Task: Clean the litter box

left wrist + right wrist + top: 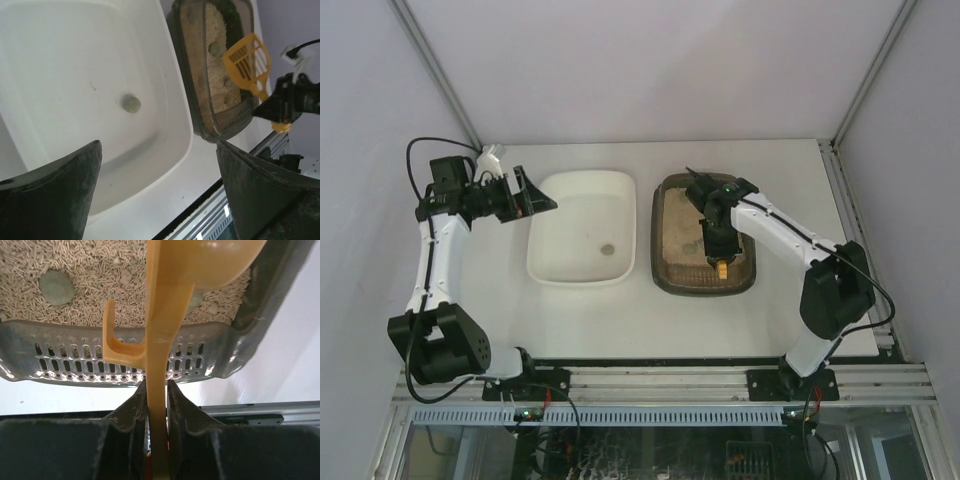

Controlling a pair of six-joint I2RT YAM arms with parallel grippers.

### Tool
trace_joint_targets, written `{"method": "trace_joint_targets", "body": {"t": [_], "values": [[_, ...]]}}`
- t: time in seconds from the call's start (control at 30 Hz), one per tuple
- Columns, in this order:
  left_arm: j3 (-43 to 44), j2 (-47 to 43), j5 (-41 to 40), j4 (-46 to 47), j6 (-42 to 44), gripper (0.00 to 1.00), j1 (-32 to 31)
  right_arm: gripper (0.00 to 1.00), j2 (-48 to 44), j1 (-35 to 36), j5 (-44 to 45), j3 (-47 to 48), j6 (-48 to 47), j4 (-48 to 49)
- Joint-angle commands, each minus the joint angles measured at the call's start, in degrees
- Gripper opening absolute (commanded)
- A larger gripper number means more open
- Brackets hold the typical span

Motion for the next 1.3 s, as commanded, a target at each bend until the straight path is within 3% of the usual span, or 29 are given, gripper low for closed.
{"method": "trace_joint_targets", "body": {"t": [0.0,0.23,0.33,0.73,1.27], "values": [[-1.49,-4.72,1.83,6.31,-6.77,1.0,-0.64,0.0,2.07,-0.58,-3.8,2.1,0.78,-2.7],[-3.44,-11.49,-11.96,7.95,-13.67,1.0,-1.02,0.0,6.55,-1.44,6.86,6.82,0.94,-6.98],[-1.76,-11.47,-16.37,5.76,-14.02,1.0,-1.06,0.0,7.06,-2.21,7.14,6.59,0.89,-6.87],[-2.36,-11.2,-22.04,5.79,-16.34,1.0,-1.1,0.0,14.05,-2.61,9.95,9.78,1.14,-5.78],[-2.52,-8.2,-20.61,5.87,-16.07,1.0,-1.06,0.0,18.23,-4.61,-6.37,8.74,-0.13,4.92]]}}
